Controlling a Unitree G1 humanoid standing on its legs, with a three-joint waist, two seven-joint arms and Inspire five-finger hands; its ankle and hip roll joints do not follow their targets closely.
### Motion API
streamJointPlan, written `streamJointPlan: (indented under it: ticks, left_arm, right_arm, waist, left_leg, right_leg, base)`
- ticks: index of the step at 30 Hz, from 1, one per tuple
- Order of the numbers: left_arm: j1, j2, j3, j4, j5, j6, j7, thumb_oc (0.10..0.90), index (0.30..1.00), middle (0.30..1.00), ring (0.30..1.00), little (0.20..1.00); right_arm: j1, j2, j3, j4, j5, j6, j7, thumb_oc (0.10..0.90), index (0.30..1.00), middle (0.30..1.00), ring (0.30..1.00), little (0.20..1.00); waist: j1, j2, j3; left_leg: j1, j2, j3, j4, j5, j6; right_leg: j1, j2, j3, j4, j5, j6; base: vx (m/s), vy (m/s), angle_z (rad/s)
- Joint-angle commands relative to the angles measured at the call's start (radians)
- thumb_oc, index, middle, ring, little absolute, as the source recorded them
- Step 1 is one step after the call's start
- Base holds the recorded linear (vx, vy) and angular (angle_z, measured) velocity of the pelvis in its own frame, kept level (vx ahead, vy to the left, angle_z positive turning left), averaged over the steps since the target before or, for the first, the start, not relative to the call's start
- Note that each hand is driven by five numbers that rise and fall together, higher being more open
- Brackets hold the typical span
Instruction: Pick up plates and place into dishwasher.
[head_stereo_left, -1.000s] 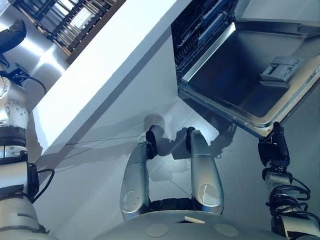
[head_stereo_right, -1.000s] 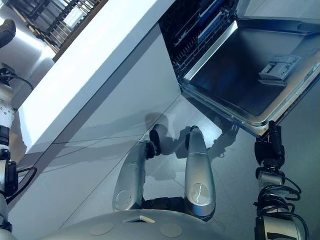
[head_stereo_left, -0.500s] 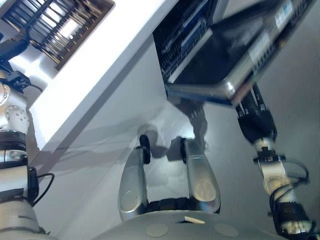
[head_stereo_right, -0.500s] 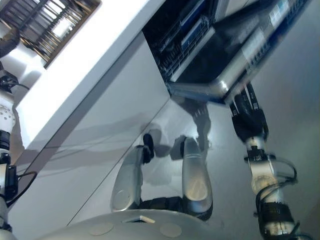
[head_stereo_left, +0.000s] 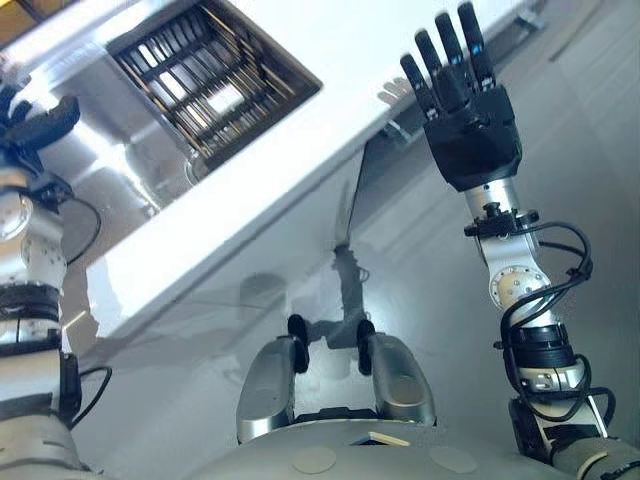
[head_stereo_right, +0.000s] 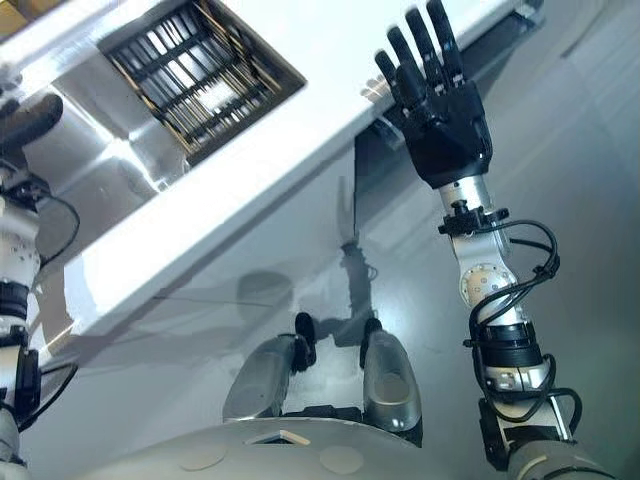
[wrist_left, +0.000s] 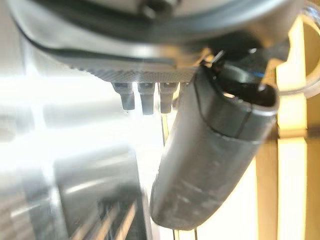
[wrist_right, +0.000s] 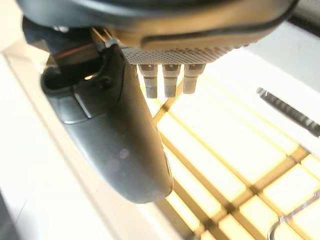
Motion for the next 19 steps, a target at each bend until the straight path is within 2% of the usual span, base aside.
streamJointPlan:
  ticks: [1,3,5,8,13,14,17,19]
  left_arm:
    - [0.053,0.013,0.098,-0.124,0.038,-0.131,-0.035,0.8,0.9,0.9,0.9,0.9]
    - [0.104,-0.017,0.121,-0.162,0.039,-0.135,-0.042,0.8,0.9,0.9,0.9,0.9]
    - [0.15,-0.051,0.134,-0.213,0.044,-0.126,-0.045,0.8,0.9,0.9,0.9,0.9]
    - [0.192,-0.097,0.132,-0.286,0.059,-0.119,-0.026,0.8,0.9,0.9,0.9,0.9]
    - [0.207,-0.13,0.1,-0.344,0.082,-0.111,0.013,0.8,0.9,0.9,0.9,0.9]
    - [0.207,-0.13,0.098,-0.348,0.087,-0.11,0.014,0.8,0.9,0.9,0.9,0.9]
    - [0.202,-0.129,0.079,-0.356,0.097,-0.11,0.024,0.8,0.9,0.9,0.9,0.9]
    - [0.189,-0.129,0.063,-0.375,0.098,-0.097,0.045,0.8,0.9,0.9,0.9,0.9]
  right_arm:
    - [0.027,-0.009,-0.081,0.004,-0.242,-0.202,-0.18,0.8,0.9,0.9,0.9,0.9]
    - [0.091,-0.03,-0.116,0.038,-0.393,-0.286,-0.296,0.8,0.9,0.9,0.9,0.9]
    - [0.137,-0.035,-0.153,0.061,-0.488,-0.33,-0.414,0.8,0.9,0.9,0.9,0.9]
    - [0.182,-0.027,-0.191,0.114,-0.632,-0.342,-0.553,0.8,0.9,0.9,0.9,0.9]
    - [0.234,-0.034,-0.198,0.258,-0.847,-0.311,-0.721,0.8,0.9,0.9,0.9,0.9]
    - [0.241,-0.037,-0.2,0.289,-0.845,-0.286,-0.72,0.8,0.9,0.9,0.9,0.9]
    - [0.268,-0.036,-0.2,0.467,-0.82,-0.265,-0.696,0.8,0.9,0.9,0.9,0.9]
    - [0.277,-0.026,-0.187,0.573,-0.763,-0.201,-0.666,0.8,0.9,0.9,0.9,0.9]
  waist:
    - [-0.023,0.024,-0.139]
    - [-0.03,0.021,-0.151]
    - [-0.035,0.018,-0.161]
    - [-0.044,0.016,-0.169]
    - [-0.053,0.016,-0.186]
    - [-0.054,0.014,-0.189]
    - [-0.05,0.009,-0.202]
    - [-0.045,0.004,-0.208]
  left_leg:
    - [0.112,-0.04,0.039,-0.182,-0.019,-0.018]
    - [0.124,-0.04,0.048,-0.194,-0.02,-0.014]
    - [0.134,-0.041,0.054,-0.201,-0.021,-0.011]
    - [0.153,-0.039,0.06,-0.219,-0.018,-0.011]
    - [0.19,-0.036,0.062,-0.268,0.001,-0.015]
    - [0.195,-0.035,0.062,-0.274,0.004,-0.016]
    - [0.21,-0.035,0.059,-0.295,0.011,-0.022]
    - [0.216,-0.036,0.057,-0.307,0.016,-0.025]
  right_leg:
    - [-0.015,0.038,0.012,-0.079,0.032,0.032]
    - [-0.005,0.042,0.014,-0.092,0.036,0.035]
    - [0.004,0.046,0.016,-0.102,0.038,0.036]
    - [0.022,0.053,0.015,-0.113,0.04,0.038]
    - [0.05,0.06,0.007,-0.139,0.051,0.046]
    - [0.055,0.06,0.006,-0.145,0.054,0.047]
    - [0.072,0.062,0.0,-0.169,0.065,0.051]
    - [0.084,0.061,-0.006,-0.194,0.077,0.054]
  base:
    - [-0.01,0.064,0.06]
    - [-0.02,0.071,-0.06]
    - [-0.03,0.069,-0.17]
    - [-0.08,0.095,-0.13]
    - [-0.09,0.067,-0.18]
    - [-0.07,0.039,-0.22]
    - [-0.06,0.023,-0.08]
    - [-0.07,0.016,-0.02]
